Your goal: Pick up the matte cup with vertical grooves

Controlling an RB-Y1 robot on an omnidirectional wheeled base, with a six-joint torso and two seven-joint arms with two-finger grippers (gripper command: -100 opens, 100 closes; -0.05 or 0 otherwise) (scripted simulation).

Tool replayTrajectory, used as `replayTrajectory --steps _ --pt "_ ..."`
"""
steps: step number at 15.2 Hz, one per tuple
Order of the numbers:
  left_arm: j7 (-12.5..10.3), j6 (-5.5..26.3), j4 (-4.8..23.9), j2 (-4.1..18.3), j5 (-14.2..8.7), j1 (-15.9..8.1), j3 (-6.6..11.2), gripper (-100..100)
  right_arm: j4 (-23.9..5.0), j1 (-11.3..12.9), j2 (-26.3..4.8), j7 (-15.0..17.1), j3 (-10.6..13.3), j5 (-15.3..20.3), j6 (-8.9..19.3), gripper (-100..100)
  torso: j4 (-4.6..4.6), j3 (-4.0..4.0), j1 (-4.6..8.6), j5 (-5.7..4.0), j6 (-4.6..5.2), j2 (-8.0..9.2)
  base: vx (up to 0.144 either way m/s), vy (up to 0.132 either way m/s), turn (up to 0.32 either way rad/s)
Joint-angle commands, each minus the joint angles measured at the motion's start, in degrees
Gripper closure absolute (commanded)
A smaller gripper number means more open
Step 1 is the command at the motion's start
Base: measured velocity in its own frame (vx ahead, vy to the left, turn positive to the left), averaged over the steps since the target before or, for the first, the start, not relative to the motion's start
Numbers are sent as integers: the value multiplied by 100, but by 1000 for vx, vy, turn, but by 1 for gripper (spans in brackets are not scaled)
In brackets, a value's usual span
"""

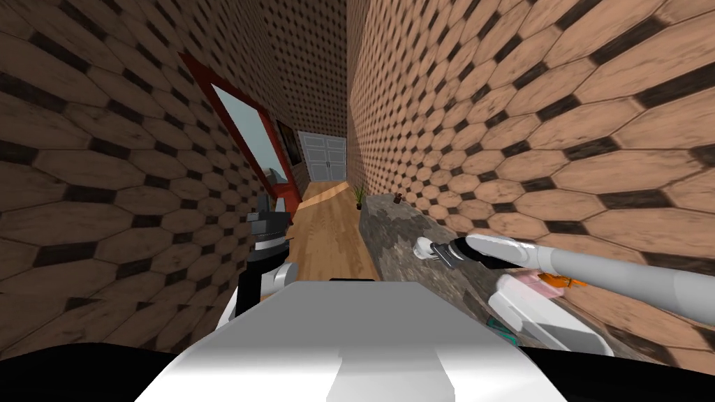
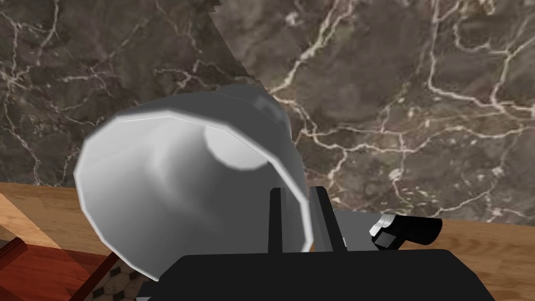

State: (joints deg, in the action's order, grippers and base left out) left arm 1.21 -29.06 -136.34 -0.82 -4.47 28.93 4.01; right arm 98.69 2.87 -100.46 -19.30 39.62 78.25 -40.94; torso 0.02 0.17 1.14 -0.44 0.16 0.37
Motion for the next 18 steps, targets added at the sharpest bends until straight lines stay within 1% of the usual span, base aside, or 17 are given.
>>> replayTrajectory --steps 1,2,3,4,6,7,9,10,11,13,14,15,17,18 --pt "0 0 0 0 0 0 0 0 -62 286 49 112 95 28 -56 100 0 0 0 0 0 0 -130 -70 103" --pt "0 0 0 0 0 1 0 0 -62 322 49 112 95 28 -56 100 2 1 0 3 3 -1 -84 -52 1" --pt "0 0 0 0 0 2 1 0 -286 503 257 377 363 161 -287 100 3 -2 -5 6 6 -8 -113 -64 217" --pt "0 0 0 0 0 0 0 0 -286 605 257 417 363 161 -287 100 -1 -3 -4 2 -3 -6 -148 -85 271" --pt "0 0 0 0 0 1 0 0 -286 838 257 417 363 161 -287 100 1 0 0 3 0 -3 -110 -46 38" --pt "0 0 0 0 0 2 1 0 -510 1013 465 684 630 294 -519 100 0 -4 -9 7 2 -11 -133 -39 192" --pt "0 0 0 0 0 0 0 0 -510 1284 465 722 630 294 -519 100 -3 1 -9 4 -7 5 -158 -62 182" --pt "0 0 0 0 0 1 0 0 -510 1353 465 722 630 294 -519 100 -2 0 -10 6 -3 0 -65 -34 -5" --pt "0 0 0 0 0 2 1 0 -735 1553 673 984 894 427 -750 100 -4 -8 -15 8 0 -15 -115 -48 209" --pt "0 0 0 0 0 0 0 0 -735 1811 673 1026 898 427 -750 100 -8 -7 -13 5 -9 -6 -143 -49 175" --pt "0 0 0 0 0 1 0 0 -735 1869 673 1026 898 427 -750 100 -6 -7 -15 8 -5 -9 -74 -33 2" --pt "0 0 0 0 0 2 1 0 -959 2057 881 1279 1162 560 -982 100 -8 -12 -18 11 -2 -19 -103 -61 183" --pt "0 0 0 0 0 0 0 0 -959 2312 881 1331 1166 560 -982 100 -12 -13 -12 7 -11 -14 -136 -52 182" --pt "0 0 0 0 0 1 1 0 -959 2385 881 1331 1166 560 -982 100 -10 -11 -16 11 -8 -14 -85 -25 13"
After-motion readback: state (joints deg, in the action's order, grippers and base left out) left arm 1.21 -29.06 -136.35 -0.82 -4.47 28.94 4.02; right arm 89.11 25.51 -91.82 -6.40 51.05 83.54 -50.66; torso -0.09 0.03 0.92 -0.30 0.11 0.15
